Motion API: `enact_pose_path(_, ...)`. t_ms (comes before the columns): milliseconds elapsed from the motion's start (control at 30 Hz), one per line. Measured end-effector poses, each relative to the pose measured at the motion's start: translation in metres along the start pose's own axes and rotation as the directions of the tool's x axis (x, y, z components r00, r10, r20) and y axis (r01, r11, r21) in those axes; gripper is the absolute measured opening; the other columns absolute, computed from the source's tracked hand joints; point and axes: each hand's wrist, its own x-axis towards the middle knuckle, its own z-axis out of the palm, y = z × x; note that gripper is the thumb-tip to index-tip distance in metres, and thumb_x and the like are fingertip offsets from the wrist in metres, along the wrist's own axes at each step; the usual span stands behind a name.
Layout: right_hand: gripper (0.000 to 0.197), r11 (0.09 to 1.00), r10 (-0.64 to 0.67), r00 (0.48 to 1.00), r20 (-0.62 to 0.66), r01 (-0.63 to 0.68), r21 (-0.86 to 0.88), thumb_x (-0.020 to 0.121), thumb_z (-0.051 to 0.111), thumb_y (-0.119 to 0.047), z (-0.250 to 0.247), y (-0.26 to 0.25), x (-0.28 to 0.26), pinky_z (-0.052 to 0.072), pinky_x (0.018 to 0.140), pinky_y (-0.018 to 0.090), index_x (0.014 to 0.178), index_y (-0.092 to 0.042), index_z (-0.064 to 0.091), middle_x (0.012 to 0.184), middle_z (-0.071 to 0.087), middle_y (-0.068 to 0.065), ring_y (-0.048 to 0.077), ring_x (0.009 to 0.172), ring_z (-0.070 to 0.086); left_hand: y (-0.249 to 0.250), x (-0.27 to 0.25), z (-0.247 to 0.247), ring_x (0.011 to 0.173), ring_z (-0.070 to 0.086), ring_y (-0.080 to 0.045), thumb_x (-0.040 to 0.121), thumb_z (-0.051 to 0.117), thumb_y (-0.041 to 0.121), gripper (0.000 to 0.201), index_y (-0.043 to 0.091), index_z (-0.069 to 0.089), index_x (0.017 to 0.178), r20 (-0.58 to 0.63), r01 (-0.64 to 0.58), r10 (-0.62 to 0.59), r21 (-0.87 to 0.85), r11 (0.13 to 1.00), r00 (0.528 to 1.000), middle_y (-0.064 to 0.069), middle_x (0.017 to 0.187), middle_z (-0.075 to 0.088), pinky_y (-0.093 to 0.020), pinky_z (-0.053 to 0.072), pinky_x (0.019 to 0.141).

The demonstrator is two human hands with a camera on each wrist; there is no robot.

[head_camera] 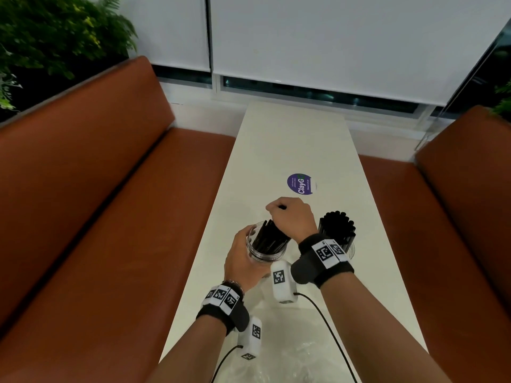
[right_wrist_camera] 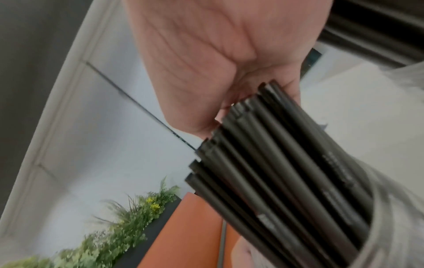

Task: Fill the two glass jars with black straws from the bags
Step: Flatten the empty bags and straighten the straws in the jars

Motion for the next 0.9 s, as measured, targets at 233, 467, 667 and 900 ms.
enact_pose_path(233,0.018,0.908,0.013,0.997,-0.074,0.019,0.418,0.093,0.068,-0.037,0.009,0.021,-0.018,0.056,0.101,0.036,0.096,-0.025,0.082,0.098,0.079,-0.013,0.010,0.100,0.071,-0.005,0.001,0.001,0.107,0.069,-0.004,0.048,0.096,0.034,0.098,0.048,0.046,0.131,-0.010,0.022,-0.022,0.030,0.999,1.000,0.022,0.122,0.067,-0.038,0.063,0.093)
enact_pose_path(467,0.021,0.619,0.099,0.982,-0.161,0.066,0.783,0.095,0.071,-0.038,0.038,0.026,-0.038,0.054,0.107,0.039,0.106,-0.022,0.078,0.114,0.079,-0.001,0.020,0.116,0.070,-0.004,-0.001,0.001,0.103,0.072,-0.006,0.049,0.096,0.040,0.098,0.043,0.046,0.133,-0.010,0.016,-0.015,0.054,0.998,1.000,0.020,0.120,0.069,-0.041,0.064,0.089)
enact_pose_path(667,0.040,0.623,0.064,0.992,-0.112,0.048,0.780,0.091,0.064,-0.058,0.055,0.004,-0.039,0.056,0.091,0.032,0.106,-0.023,0.077,0.112,0.077,0.003,0.025,0.111,0.071,0.002,-0.002,0.000,0.099,0.074,-0.010,0.050,0.090,0.046,0.093,0.041,0.046,0.132,0.008,0.058,-0.058,0.043,0.997,0.998,0.020,0.116,0.069,-0.043,0.066,0.084)
enact_pose_path(900,0.042,0.714,0.083,0.990,-0.113,0.020,0.699,0.084,0.060,-0.065,0.062,-0.004,-0.034,0.056,0.103,0.050,0.102,-0.030,0.077,0.106,0.077,-0.006,0.023,0.108,0.071,0.007,-0.004,0.001,0.094,0.071,-0.013,0.062,0.083,0.048,0.076,0.038,0.047,0.129,0.008,0.072,-0.072,0.066,0.995,0.997,0.015,0.116,0.070,-0.032,0.059,0.079)
